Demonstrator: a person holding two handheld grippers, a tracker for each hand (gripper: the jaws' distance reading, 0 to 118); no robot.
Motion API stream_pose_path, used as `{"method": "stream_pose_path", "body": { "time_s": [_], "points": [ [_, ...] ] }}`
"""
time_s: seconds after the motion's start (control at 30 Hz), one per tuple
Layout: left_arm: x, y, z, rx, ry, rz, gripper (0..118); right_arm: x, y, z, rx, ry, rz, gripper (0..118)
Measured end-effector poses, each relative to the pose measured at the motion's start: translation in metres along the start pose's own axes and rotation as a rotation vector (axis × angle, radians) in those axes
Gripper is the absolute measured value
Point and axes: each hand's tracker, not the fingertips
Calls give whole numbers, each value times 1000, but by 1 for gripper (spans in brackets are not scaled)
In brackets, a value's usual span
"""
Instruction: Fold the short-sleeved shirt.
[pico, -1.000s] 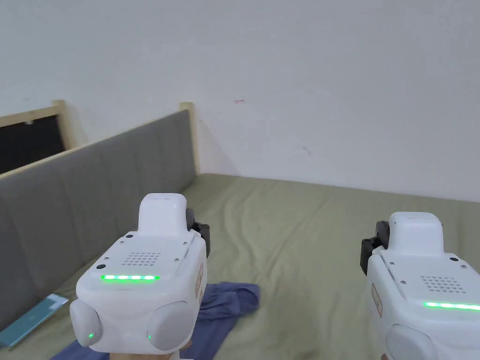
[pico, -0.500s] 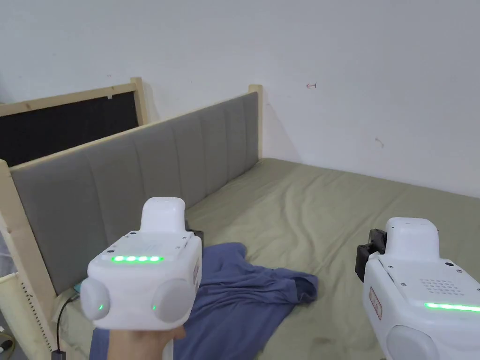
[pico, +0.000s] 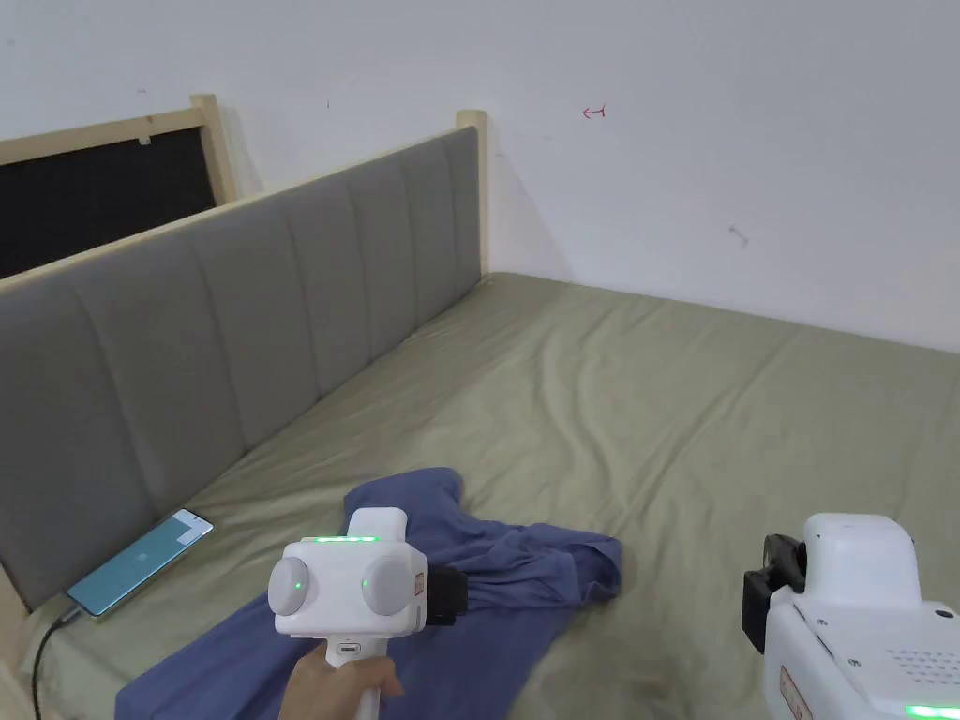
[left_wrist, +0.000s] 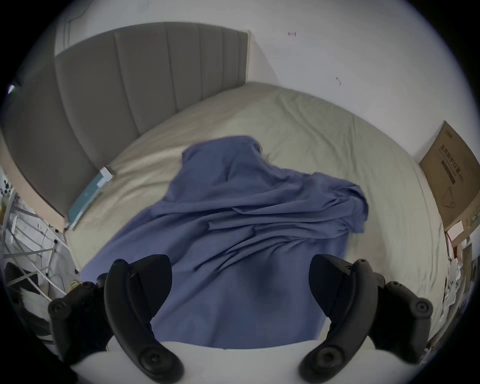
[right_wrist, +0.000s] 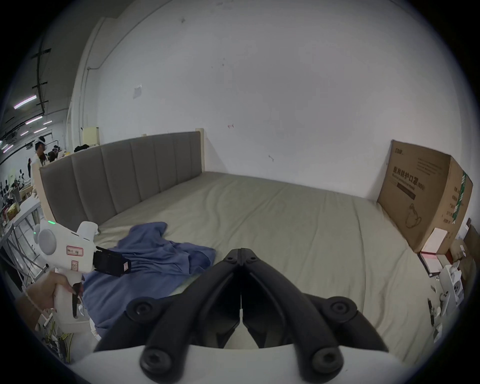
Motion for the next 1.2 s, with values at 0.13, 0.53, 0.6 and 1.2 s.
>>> {"method": "stream_pose_path", "body": {
  "time_s": [0.13, 0.53, 0.6, 1.2],
  "points": [
    [2, 8, -45, -132, -56, 67, 110, 9, -10, -21, -55, 0, -14, 0],
    [-6, 6, -54, -165, 19, 63, 8, 18, -27, -41, -151, -6, -50, 0],
    [-14, 3, -54, -185, -24, 94, 8, 19, -30, -39, -161, 5, -67, 0],
    [140, 58, 79, -18, -549, 7, 8, 124, -16, 40, -41, -212, -247, 0]
  ]
}}
